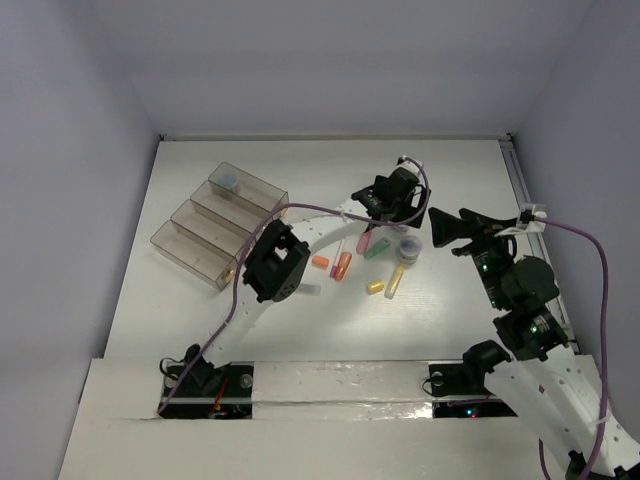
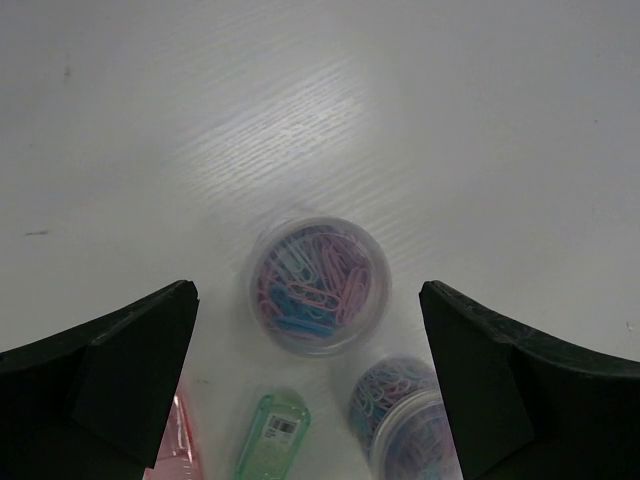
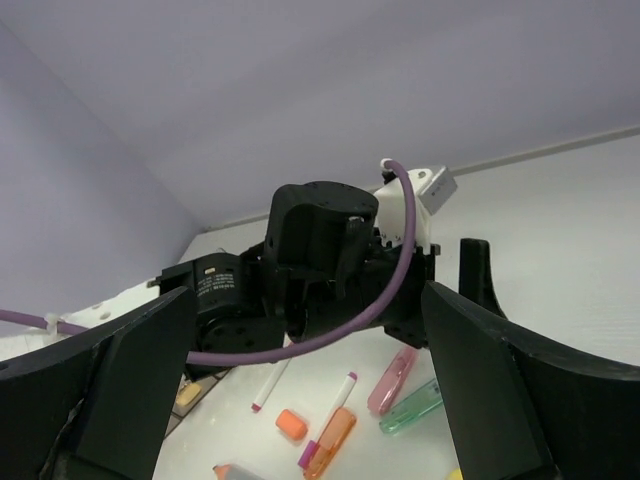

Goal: Sort the stationery into containers
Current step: Pick up the stationery from the center of the board.

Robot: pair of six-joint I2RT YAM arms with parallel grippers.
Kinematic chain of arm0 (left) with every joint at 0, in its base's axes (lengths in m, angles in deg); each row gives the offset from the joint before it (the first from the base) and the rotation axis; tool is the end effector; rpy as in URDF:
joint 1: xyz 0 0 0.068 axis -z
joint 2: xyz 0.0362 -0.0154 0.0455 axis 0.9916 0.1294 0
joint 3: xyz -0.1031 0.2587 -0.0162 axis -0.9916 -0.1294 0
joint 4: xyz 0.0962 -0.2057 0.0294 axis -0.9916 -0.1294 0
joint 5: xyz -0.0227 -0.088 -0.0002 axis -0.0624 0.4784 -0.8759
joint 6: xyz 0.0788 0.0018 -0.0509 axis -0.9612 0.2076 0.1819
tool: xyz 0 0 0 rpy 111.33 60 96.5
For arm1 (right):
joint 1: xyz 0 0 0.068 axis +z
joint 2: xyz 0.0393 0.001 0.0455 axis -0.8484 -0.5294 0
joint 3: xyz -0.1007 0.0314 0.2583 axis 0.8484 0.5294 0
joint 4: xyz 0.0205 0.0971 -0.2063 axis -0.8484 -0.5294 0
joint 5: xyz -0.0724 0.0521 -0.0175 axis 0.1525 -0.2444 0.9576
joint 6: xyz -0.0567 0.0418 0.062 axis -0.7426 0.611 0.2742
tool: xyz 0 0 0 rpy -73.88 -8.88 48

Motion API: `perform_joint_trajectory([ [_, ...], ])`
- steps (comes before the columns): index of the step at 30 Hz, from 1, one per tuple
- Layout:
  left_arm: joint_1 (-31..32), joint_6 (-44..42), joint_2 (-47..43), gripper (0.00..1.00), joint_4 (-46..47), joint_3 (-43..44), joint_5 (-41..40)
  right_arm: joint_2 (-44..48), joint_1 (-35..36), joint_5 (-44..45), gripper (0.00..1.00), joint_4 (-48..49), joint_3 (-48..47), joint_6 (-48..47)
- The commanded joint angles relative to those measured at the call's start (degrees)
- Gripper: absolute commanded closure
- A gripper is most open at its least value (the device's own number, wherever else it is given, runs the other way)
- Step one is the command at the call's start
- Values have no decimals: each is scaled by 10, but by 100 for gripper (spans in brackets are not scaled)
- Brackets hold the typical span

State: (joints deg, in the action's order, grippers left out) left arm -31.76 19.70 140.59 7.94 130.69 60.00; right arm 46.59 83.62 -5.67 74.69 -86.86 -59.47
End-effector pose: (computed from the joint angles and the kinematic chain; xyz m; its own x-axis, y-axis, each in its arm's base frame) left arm 0.3704 -0.4359 0.2083 -0.5266 0.1495 -0.8369 0.5554 0.8058 -0.2055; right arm 0.1249 0.0400 0.3539 0.0541 0.5105 -0.8582 -0.2903 0.8304 0.4757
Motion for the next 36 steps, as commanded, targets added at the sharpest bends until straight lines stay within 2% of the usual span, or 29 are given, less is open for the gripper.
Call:
perform_joint_trajectory([
  [1,8,-11,-6,7,-17,40,13,-8,3,-2,0,9,-3,-2],
  [8,13,-11,20,7,-21,53,16,-11,3,-10,0,11,-4,-5],
  [20,13,-18,47,16,-27,67,-18,-16,3,-23,0,10,-7,-8],
  [22,13,-19,49,25,-27,67,-25,-14,3,-23,0,10,-6,-8],
  [23,18,-19,48,38,-24,65,-29,-12,3,-24,0,10,-6,-8],
  [26,18,-19,39,52,-9,60,-30,-15,3,-24,1,12,-5,-9],
  [29,18,-20,22,53,19,49,-29,-16,3,-25,1,14,-5,-9],
  [36,18,-66,-80,54,73,24,-64,-22,3,-31,1,18,-2,-9],
])
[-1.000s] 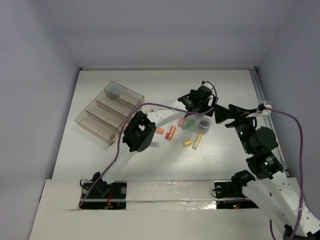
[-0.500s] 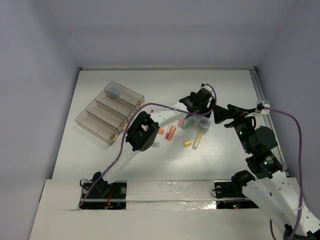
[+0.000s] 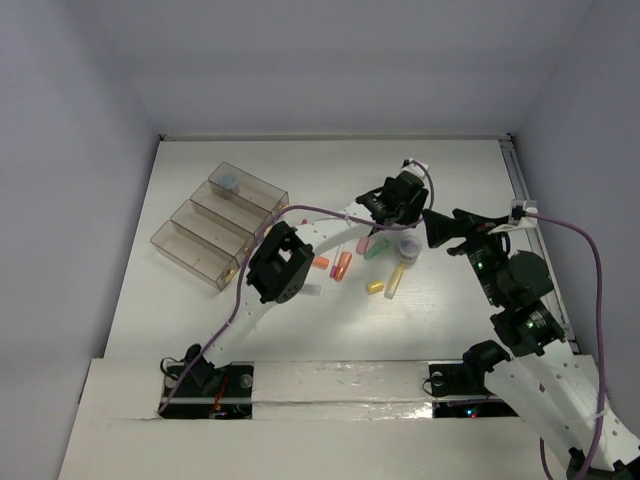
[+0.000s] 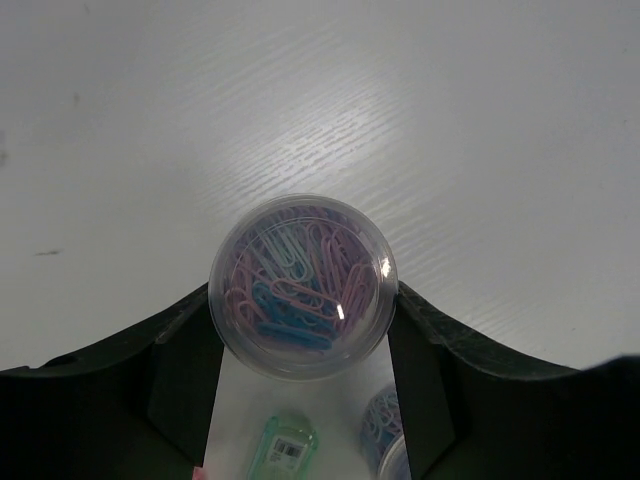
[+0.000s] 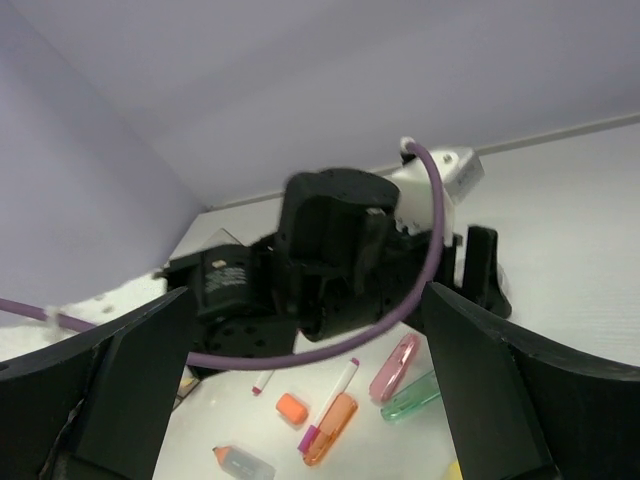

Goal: Sort the stationery into containers
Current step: Pick up the stationery from the center of the board, then place the stationery in the storage box.

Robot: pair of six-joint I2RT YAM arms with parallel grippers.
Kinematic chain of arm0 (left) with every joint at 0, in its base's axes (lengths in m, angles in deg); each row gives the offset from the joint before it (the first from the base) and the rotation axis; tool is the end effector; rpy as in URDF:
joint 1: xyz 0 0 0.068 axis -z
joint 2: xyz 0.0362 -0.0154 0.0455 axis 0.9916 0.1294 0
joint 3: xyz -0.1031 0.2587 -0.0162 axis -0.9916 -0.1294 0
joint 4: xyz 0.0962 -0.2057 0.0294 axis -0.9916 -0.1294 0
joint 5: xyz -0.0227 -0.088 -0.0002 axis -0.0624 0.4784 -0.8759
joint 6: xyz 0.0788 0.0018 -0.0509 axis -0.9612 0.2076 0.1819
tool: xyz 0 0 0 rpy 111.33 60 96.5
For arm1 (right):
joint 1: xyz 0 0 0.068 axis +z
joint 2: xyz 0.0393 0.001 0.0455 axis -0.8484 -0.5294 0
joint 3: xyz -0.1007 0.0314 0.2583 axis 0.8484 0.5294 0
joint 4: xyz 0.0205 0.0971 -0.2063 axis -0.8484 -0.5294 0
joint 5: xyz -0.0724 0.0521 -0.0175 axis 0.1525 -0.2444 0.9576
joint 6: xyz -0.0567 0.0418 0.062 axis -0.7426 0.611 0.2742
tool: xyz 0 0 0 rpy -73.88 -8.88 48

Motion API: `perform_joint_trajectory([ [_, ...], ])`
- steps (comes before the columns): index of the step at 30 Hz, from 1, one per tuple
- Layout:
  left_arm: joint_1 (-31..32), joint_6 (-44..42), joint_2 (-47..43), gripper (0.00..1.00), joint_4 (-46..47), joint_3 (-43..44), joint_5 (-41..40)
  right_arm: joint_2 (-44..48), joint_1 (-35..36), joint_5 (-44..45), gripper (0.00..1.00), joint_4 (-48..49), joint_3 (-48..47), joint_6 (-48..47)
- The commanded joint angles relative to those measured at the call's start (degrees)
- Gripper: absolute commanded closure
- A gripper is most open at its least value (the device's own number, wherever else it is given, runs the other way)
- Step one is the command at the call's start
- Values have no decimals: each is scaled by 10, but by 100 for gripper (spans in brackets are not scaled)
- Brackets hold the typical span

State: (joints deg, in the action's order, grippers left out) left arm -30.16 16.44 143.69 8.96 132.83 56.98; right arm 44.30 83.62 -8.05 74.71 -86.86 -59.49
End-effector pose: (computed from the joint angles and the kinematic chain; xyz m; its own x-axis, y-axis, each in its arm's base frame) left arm 0.3670 -0.4505 0.1941 -0.4791 0.2002 -0.8546 0.5737 0.8083 -0.1322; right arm 0.1326 0.0475 0.3494 0.0056 0.4909 -0.8712 -0.3089 0.8295 0.4654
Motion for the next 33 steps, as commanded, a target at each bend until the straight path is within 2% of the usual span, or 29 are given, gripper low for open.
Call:
perform_joint_trajectory([
  [1,-12,-39,-122,54,65,3,-41,1,3,-8,1,20,-2,-8],
  [4,-48,-40,-170,54,67,-14,-47,-2,3,-15,1,22,1,-8],
  [5,-79,-33,-199,54,67,-26,-42,-9,3,-16,1,24,0,-8],
  [7,-116,-6,-234,56,75,-92,-29,-19,3,-29,0,21,-5,-9],
  [8,-134,3,-279,56,97,-121,-22,-25,3,-34,0,17,-7,-9],
  [9,-169,11,-304,56,111,-195,-22,-39,3,-43,0,16,-12,-9],
  [11,-203,38,-376,56,158,-272,-23,-53,3,-51,0,11,-15,-7],
  [12,-233,46,-401,56,173,-345,-22,-65,3,-54,0,8,-20,-6],
  [14,-261,60,-458,56,198,-407,-28,-76,3,-59,0,6,-23,-5],
  [18,-320,79,-517,56,218,-530,-32,-84,3,-71,0,15,-20,-1],
  [21,-356,84,-531,56,235,-570,-37,-94,3,-79,0,14,-22,0],
  [28,-363,91,-476,56,215,-547,-44,-99,3,-80,0,6,-27,-4],
  [33,-375,94,-431,56,234,-539,-67,-99,3,-73,0,2,-27,-2],
])
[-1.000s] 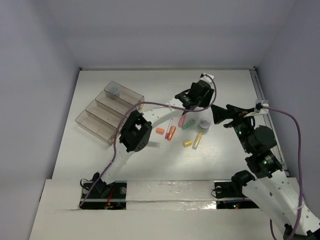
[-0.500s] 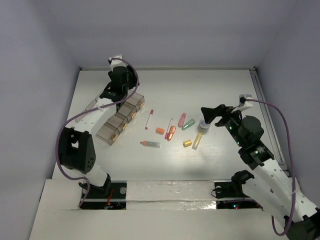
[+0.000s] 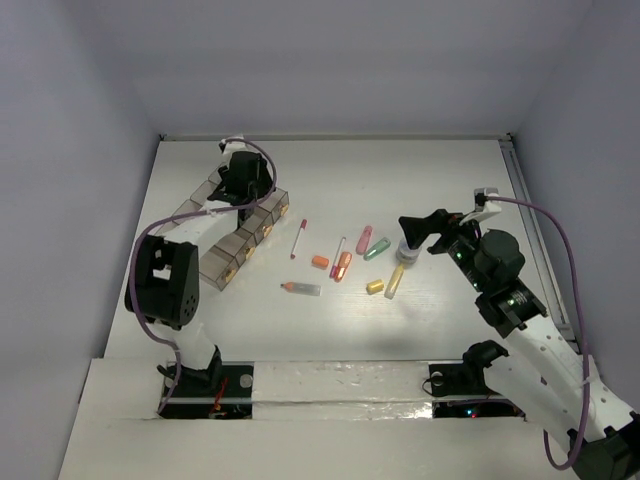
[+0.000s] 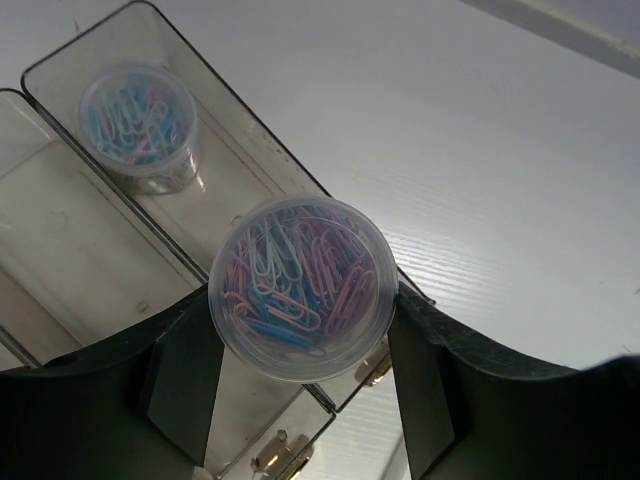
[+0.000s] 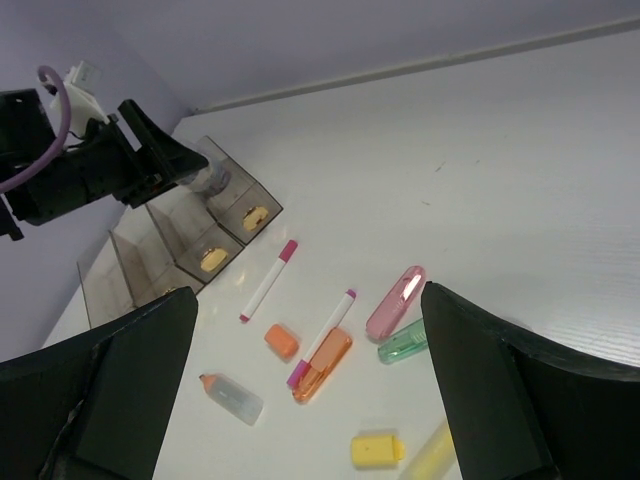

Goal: Sort the stationery into containers
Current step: Place the stationery in the storage box, then pick up the stationery from the center of the board.

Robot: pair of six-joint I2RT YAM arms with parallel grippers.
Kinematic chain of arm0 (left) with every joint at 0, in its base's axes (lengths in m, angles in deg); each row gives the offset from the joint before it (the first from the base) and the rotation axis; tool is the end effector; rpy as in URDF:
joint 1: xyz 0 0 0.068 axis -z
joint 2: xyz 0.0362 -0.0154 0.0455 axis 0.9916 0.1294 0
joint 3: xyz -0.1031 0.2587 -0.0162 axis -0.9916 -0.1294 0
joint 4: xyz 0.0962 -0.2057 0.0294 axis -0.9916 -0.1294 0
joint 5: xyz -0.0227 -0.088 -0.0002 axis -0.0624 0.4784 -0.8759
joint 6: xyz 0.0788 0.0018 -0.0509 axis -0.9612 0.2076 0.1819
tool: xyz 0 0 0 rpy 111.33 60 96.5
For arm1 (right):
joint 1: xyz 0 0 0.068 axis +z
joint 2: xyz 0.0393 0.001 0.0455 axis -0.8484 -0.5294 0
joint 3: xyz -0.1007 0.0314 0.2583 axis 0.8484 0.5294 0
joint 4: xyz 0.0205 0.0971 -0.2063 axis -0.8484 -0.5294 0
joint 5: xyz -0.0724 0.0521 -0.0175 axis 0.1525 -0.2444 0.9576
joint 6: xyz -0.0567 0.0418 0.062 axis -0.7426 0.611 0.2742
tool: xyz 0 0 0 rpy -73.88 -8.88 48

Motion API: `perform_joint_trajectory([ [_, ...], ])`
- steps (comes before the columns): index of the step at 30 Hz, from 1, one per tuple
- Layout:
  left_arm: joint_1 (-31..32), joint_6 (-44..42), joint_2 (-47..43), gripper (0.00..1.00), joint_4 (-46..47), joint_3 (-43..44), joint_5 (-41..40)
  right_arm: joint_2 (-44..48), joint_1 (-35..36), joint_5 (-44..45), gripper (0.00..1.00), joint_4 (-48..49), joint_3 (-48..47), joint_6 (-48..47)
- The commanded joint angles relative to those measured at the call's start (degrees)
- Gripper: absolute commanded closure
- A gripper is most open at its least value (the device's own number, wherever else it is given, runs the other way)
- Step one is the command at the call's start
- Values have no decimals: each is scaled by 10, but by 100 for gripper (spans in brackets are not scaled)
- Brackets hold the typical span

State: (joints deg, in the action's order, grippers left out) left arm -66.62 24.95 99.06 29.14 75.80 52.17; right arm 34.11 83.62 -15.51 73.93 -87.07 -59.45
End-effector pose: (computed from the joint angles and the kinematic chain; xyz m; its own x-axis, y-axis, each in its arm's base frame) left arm 0.3909 -0.0879 0.2634 -0.3537 -0.3015 -0.8854 -0.1278 0.9533 -0.2736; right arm 0.1647 0.0750 0.3236 -0.1996 0.4002 -0.8945 -0.3413 0.8273 0.4463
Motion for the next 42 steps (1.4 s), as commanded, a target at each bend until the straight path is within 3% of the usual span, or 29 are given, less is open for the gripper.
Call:
perform_joint_trajectory([
  [1,-10,9,15,56,31,36,-19,3,3,1,0,10,-25,-2],
  [20,-21,-11,98,54,28,70,-50,-4,3,1,0,14,-24,-6],
  [23,-21,-16,106,50,26,76,-59,-5,3,0,0,14,-23,-6],
  [26,-21,-16,106,32,24,78,-69,-7,3,0,0,15,-23,-5],
  [27,-21,-16,105,19,24,78,-69,-8,3,1,0,15,-23,-5],
  [30,-21,-13,93,2,31,72,-62,-11,3,1,0,16,-23,-3],
  [37,-4,-9,53,1,47,61,-24,-12,3,5,0,15,-23,-4],
  [42,101,-41,19,3,52,68,-27,0,3,25,0,18,-17,1],
])
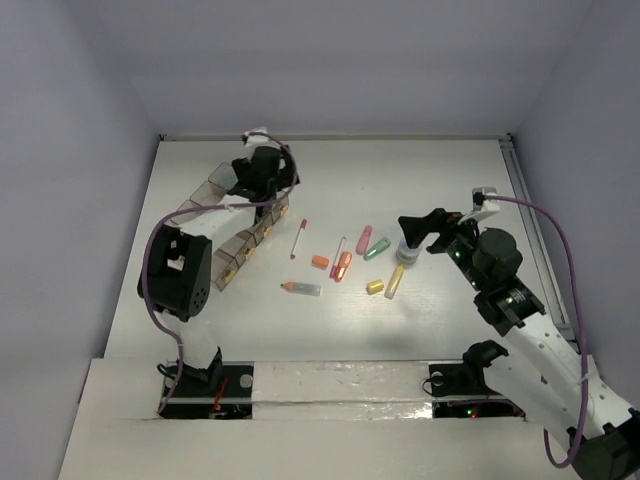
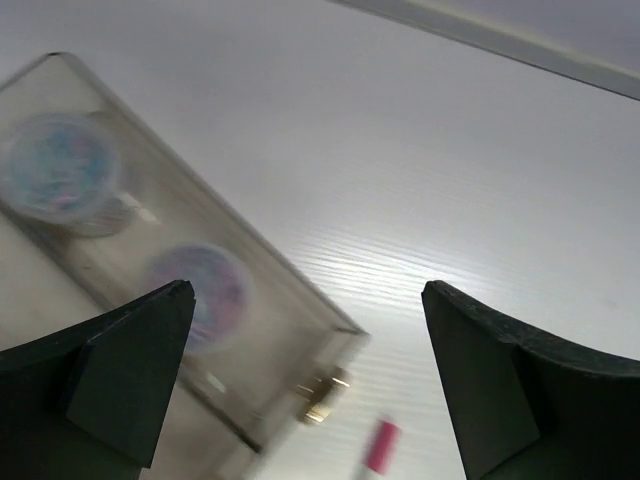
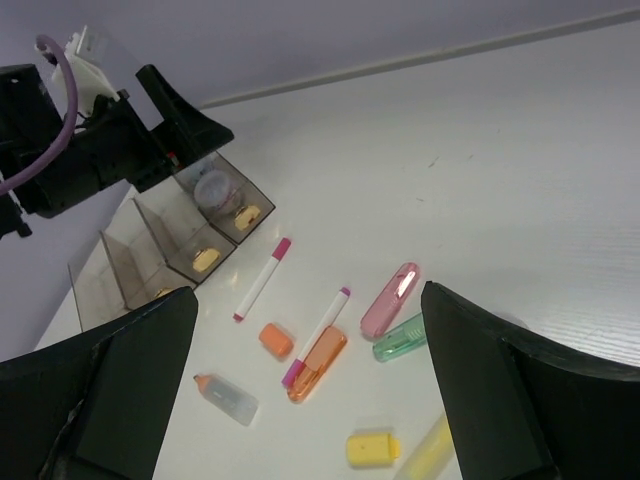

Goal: Sort the stationery into containers
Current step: Pick up the stationery from the center of the board.

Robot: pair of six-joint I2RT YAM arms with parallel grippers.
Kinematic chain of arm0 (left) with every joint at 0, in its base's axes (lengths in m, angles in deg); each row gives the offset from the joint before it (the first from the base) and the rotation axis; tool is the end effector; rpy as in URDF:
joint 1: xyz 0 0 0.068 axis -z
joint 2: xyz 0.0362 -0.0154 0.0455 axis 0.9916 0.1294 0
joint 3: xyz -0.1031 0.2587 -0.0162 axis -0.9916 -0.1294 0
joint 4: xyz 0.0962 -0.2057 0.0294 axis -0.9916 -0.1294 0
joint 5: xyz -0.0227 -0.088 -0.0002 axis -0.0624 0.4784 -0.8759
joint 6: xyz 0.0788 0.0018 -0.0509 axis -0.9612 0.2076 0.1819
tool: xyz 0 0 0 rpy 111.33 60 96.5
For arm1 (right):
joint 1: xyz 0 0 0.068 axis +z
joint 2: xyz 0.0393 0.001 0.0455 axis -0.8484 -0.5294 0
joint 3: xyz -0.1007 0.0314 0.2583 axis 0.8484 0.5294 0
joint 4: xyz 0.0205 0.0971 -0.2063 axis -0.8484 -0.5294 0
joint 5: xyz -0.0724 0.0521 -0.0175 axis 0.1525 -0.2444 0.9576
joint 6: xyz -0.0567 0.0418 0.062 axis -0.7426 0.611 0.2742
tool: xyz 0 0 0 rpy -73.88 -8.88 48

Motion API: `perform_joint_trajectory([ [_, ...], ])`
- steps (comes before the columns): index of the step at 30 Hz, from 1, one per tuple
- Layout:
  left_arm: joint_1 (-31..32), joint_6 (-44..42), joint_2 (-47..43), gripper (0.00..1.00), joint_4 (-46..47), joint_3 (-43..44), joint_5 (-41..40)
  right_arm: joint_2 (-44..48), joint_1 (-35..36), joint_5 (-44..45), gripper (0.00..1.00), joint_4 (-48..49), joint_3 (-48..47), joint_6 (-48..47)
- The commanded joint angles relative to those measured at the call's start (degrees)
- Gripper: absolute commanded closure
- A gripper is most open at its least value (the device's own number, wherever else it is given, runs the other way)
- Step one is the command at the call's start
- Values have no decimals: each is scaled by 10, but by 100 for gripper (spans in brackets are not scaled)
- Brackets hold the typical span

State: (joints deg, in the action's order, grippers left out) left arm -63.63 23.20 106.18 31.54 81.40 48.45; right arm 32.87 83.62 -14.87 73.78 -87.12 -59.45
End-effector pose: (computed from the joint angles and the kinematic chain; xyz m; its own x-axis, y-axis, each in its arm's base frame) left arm 0.4167 -0.1132 0.2553 -0.3355 -0.2578 -0.9061 -0.1192 0.9657 -0.2306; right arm 0.1691 0.0761 0.3200 -0.2138 0.3931 -0.8943 -0.3227 0.8357 0.4445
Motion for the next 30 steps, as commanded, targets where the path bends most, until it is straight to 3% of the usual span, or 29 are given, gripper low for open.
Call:
perform_joint_trajectory([
  [1,122,-28,-53,4,30,15,11,20,3,23,0,20,-13,1],
  [8,308,-36,19,6,45,48,62,87,3,93,0,32,13,9],
  [12,363,-39,57,6,48,75,76,123,3,140,0,11,10,5],
  [19,393,-43,128,5,20,138,100,181,3,173,0,7,19,1],
  [30,414,-72,198,4,-12,209,95,159,3,149,0,-1,8,1],
])
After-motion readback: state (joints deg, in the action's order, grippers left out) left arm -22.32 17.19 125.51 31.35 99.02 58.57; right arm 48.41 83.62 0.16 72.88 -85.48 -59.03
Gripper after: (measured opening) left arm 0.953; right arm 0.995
